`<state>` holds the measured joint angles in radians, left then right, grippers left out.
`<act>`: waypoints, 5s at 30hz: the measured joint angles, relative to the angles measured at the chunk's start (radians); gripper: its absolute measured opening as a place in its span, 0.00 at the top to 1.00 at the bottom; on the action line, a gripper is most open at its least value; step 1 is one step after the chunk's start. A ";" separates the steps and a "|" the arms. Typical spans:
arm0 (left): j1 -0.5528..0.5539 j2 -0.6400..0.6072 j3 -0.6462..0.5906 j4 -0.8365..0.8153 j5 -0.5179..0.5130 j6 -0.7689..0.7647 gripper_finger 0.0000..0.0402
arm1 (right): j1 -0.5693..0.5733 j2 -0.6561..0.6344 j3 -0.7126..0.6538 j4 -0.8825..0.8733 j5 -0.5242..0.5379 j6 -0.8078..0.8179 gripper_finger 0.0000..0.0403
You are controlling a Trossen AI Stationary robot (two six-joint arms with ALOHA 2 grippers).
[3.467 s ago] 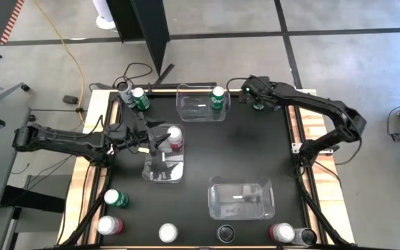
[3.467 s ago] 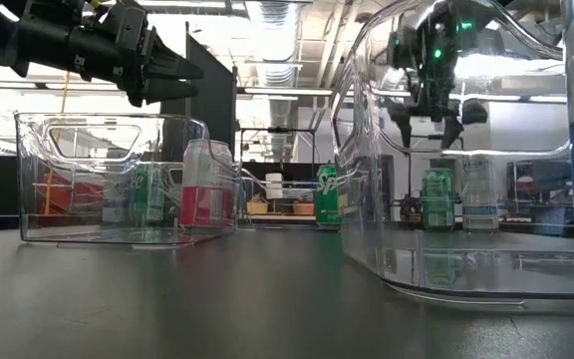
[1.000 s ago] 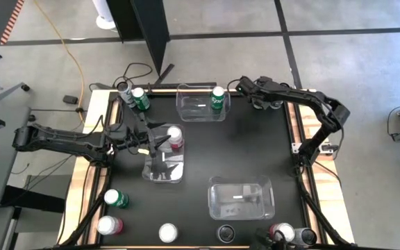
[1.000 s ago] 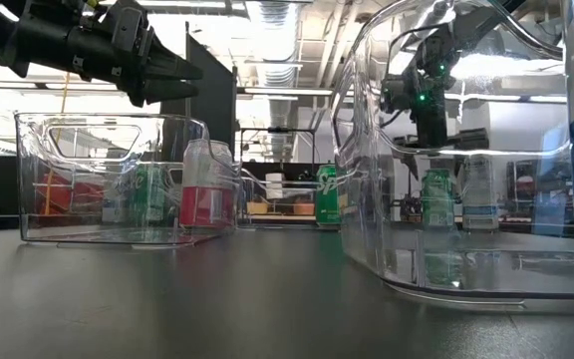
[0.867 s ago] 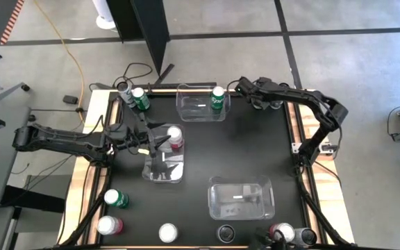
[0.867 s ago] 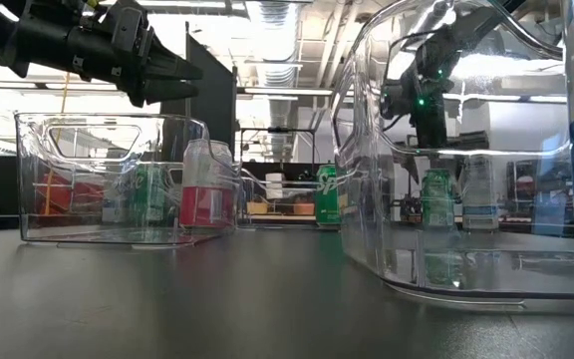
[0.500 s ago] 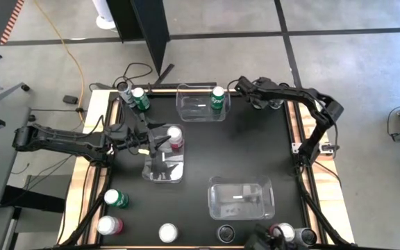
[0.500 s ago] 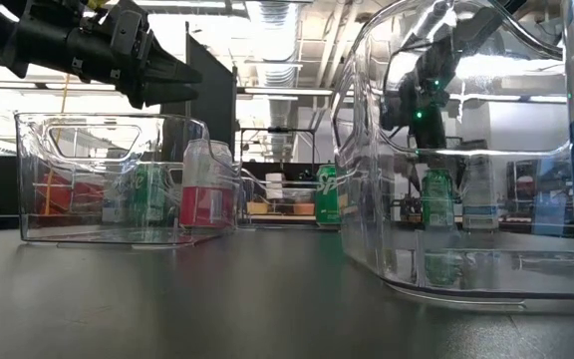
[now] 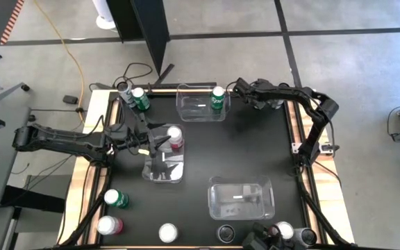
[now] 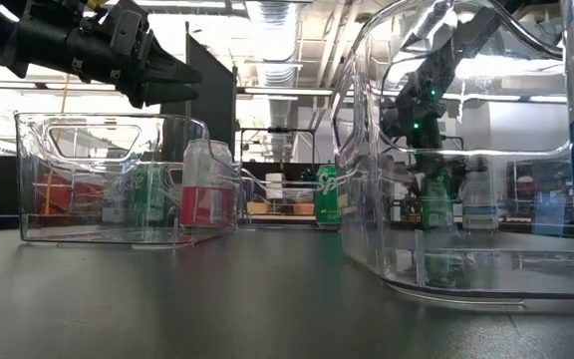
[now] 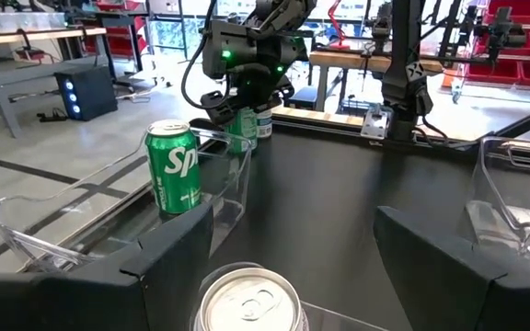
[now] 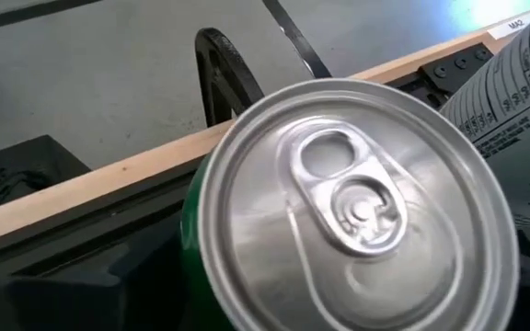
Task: Sort soda cans
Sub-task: Put the green soda can into the top transparent bin
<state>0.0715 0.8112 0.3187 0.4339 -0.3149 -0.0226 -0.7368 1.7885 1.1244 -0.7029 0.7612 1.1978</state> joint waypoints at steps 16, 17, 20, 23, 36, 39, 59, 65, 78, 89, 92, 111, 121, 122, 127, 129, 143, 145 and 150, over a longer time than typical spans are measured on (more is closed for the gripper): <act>0.000 0.000 0.000 0.000 0.000 0.001 0.27 | 0.040 0.000 0.000 -0.011 -0.001 0.008 0.24; 0.000 0.000 0.000 0.000 0.000 0.000 0.27 | 0.045 0.000 0.000 -0.013 -0.001 0.009 0.24; 0.000 0.000 0.000 0.000 0.000 0.000 0.27 | 0.062 -0.004 0.000 -0.029 -0.001 0.009 0.24; 0.000 0.000 0.000 0.000 0.000 0.000 0.27 | 0.081 -0.018 0.000 -0.055 -0.008 0.007 0.24; 0.000 0.000 0.000 0.000 0.000 0.000 0.27 | 0.192 -0.186 -0.002 -0.150 0.047 0.006 0.24; 0.000 0.000 0.000 0.000 0.000 0.000 0.27 | 0.228 -0.242 -0.002 -0.150 0.056 -0.003 0.24; 0.000 0.000 0.000 -0.004 0.000 -0.007 0.27 | 0.421 -0.259 0.209 0.252 0.009 -0.584 0.24; 0.000 0.000 0.000 -0.010 0.000 -0.014 0.27 | 0.430 -0.132 0.444 0.207 -0.125 -0.835 0.24; 0.000 0.000 0.000 0.084 -0.001 -0.068 0.27 | 0.298 -0.037 0.609 0.137 -0.541 -1.213 0.24; 0.011 0.000 0.000 0.077 -0.019 -0.069 0.27 | 0.195 0.059 0.608 0.127 -0.779 -1.439 0.24; 0.013 0.000 0.000 0.068 -0.019 -0.069 0.27 | 0.192 0.092 0.608 0.151 -0.813 -1.489 0.24; 0.030 0.000 0.000 0.057 -0.020 -0.061 0.27 | 0.162 0.194 0.688 0.119 -0.903 -1.557 0.24; 0.217 0.123 0.278 -0.140 0.066 0.031 0.42 | 0.158 0.193 0.688 0.093 -0.957 -1.581 0.24; 0.250 0.152 0.332 -0.189 0.099 0.056 0.45 | 0.157 0.193 0.688 0.090 -0.958 -1.581 0.24; 0.420 0.313 0.570 -0.335 0.327 0.116 0.64 | 0.151 0.193 0.688 0.062 -0.966 -1.590 0.24; 0.482 0.381 0.649 -0.366 0.428 0.120 0.73 | 0.150 0.193 0.688 0.047 -0.969 -1.597 0.24; 0.646 0.827 1.007 -0.549 0.687 0.257 1.00 | 0.102 0.193 0.688 0.036 -1.017 -1.618 0.24; 0.646 0.860 1.036 -0.558 0.706 0.274 1.00 | 0.098 0.193 0.688 0.032 -1.028 -1.618 0.24; 0.646 0.897 1.062 -0.557 0.730 0.284 1.00 | 0.089 0.193 0.688 0.029 -1.031 -1.621 0.24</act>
<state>0.7177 1.7081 1.3811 -0.1226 0.4151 0.2613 -0.6481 1.9812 1.8126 -0.6741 -0.2701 -0.4227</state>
